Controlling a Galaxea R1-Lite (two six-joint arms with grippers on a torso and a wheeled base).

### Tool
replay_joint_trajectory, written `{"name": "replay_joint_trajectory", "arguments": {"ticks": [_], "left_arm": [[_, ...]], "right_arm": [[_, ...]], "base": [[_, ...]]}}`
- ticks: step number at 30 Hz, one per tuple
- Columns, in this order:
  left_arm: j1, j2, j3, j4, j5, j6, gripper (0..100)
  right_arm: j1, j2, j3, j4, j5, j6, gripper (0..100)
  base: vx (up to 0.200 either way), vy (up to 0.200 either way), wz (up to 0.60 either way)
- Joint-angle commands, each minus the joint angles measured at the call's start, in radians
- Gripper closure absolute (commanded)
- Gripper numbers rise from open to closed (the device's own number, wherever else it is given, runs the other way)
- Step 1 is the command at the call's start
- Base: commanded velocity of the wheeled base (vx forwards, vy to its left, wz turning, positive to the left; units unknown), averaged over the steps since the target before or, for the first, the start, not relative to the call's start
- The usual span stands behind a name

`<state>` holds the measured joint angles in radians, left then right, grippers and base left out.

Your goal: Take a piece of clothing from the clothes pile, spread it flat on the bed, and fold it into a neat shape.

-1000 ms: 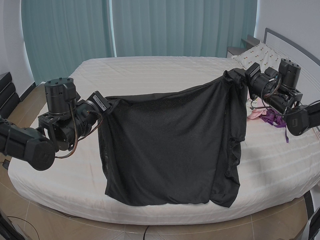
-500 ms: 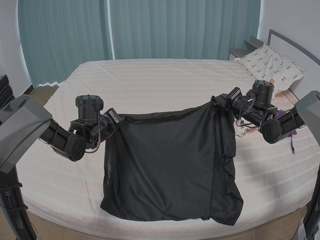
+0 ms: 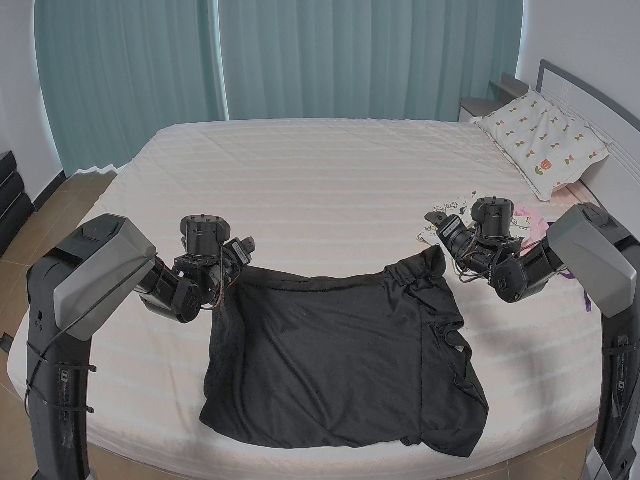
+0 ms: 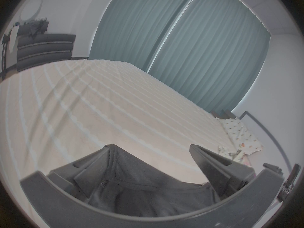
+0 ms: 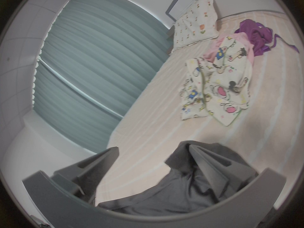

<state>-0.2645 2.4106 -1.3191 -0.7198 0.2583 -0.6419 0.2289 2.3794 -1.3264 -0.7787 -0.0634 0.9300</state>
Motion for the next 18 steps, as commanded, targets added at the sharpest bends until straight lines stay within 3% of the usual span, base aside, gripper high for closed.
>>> {"name": "replay_joint_trajectory", "arguments": {"ticks": [1, 9, 18], "left_arm": [[0.033, 0.067, -0.028, -0.001, 0.022, 0.034, 0], [0.07, 0.041, -0.026, -0.003, 0.025, 0.044, 0], [0.117, 0.019, -0.144, 0.042, 0.019, 0.179, 0]], "right_arm": [[-0.033, 0.072, -0.085, 0.082, -0.073, -0.016, 0], [-0.077, 0.058, -0.031, 0.131, -0.084, -0.017, 0], [-0.088, 0.023, 0.111, 0.157, -0.055, -0.016, 0]], "base": [[0.0, 0.0, 0.0], [0.0, 0.0, 0.0], [0.0, 0.0, 0.0]]}}
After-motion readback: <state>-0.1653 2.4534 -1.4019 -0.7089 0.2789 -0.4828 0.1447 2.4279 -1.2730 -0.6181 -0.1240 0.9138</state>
